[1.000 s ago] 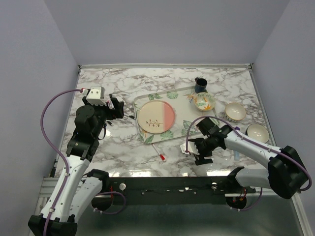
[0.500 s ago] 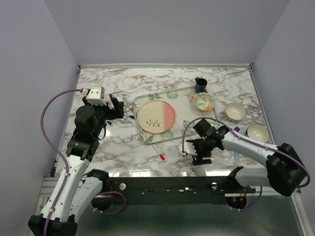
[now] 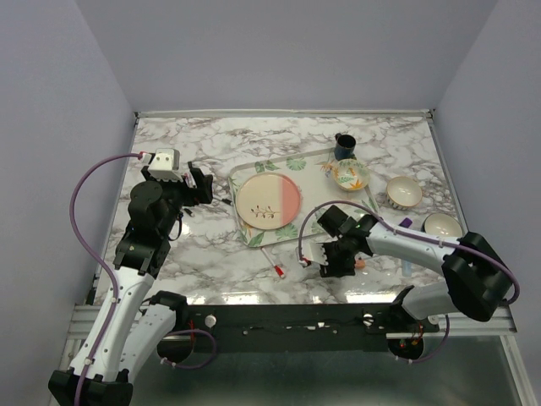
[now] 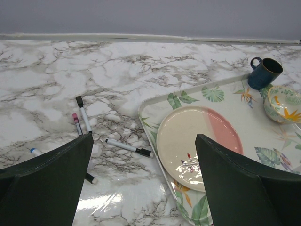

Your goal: Open the pen caps

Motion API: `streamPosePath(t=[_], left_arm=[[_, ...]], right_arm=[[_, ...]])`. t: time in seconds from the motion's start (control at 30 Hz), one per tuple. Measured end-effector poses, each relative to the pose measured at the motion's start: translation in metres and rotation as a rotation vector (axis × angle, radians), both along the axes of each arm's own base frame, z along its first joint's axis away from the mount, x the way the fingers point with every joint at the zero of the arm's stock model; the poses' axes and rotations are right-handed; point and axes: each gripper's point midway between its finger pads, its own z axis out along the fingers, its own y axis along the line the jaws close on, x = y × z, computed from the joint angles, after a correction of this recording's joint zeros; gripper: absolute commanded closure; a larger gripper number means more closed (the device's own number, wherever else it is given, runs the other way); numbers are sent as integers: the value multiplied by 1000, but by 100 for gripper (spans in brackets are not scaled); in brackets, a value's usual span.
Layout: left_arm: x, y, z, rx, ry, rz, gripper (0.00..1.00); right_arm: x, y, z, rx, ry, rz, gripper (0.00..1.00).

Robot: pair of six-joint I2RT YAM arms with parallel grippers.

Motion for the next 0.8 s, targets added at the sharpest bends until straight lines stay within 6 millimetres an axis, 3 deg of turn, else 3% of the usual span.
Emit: streamPosePath(t=[0.33,0.6,0.8], left_arm=[[0,0,0,-1,0,0,1],[-2,-8,2,-15,-3,-43,1],[0,-29,5,-58,-11,-145,1]], right_arm=[[4,12,0,-50,-11,-40,99],[2,20,4,-18,11,-80,99],[2,44,32,115,9,-71,99]])
